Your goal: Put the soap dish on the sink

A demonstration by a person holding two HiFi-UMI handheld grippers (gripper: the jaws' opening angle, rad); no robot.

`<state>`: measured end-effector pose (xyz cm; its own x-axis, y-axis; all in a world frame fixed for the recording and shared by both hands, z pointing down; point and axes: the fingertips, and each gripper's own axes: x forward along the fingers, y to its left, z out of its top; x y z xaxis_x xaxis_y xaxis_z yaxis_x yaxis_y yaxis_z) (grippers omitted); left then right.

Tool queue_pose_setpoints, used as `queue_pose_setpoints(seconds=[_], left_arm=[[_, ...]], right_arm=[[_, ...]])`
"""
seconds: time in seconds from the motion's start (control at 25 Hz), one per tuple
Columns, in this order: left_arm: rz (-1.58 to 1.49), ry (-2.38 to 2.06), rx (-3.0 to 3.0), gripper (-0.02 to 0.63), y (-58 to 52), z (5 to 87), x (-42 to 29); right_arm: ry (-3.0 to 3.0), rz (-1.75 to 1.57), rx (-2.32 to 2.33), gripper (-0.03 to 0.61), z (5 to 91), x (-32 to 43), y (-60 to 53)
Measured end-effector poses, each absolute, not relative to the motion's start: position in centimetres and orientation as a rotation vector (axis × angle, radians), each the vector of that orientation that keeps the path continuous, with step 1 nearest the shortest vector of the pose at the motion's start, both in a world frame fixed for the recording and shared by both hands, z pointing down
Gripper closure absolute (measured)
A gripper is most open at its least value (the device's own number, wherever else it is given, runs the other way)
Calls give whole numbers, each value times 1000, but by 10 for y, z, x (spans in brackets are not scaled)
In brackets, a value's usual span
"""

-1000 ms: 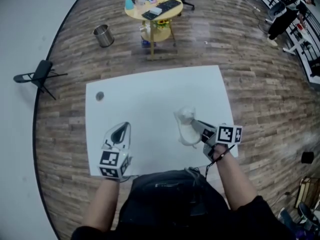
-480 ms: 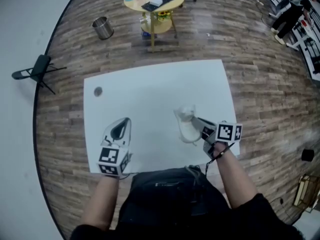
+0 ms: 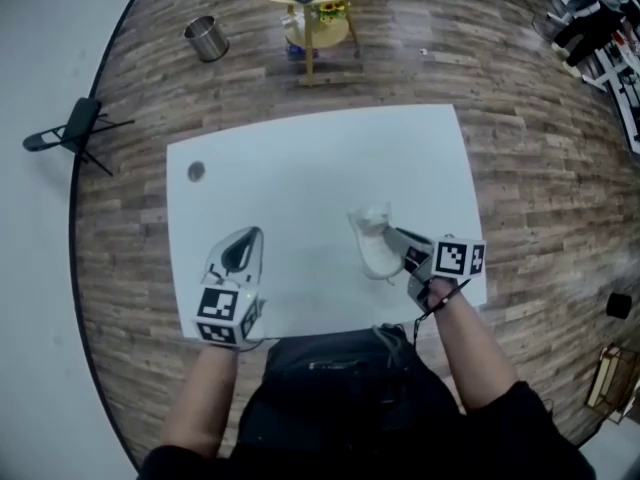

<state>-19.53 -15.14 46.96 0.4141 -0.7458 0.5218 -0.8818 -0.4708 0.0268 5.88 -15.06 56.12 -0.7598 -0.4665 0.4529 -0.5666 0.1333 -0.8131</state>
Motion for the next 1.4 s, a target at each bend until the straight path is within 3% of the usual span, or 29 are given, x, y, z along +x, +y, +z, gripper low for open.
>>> queue_pose_setpoints(seconds=[1.4], left_arm=[[743,-1342,2304,624,-166,508,-195]], right_arm=[[-2171,1794,1018,463,629,50,-167]])
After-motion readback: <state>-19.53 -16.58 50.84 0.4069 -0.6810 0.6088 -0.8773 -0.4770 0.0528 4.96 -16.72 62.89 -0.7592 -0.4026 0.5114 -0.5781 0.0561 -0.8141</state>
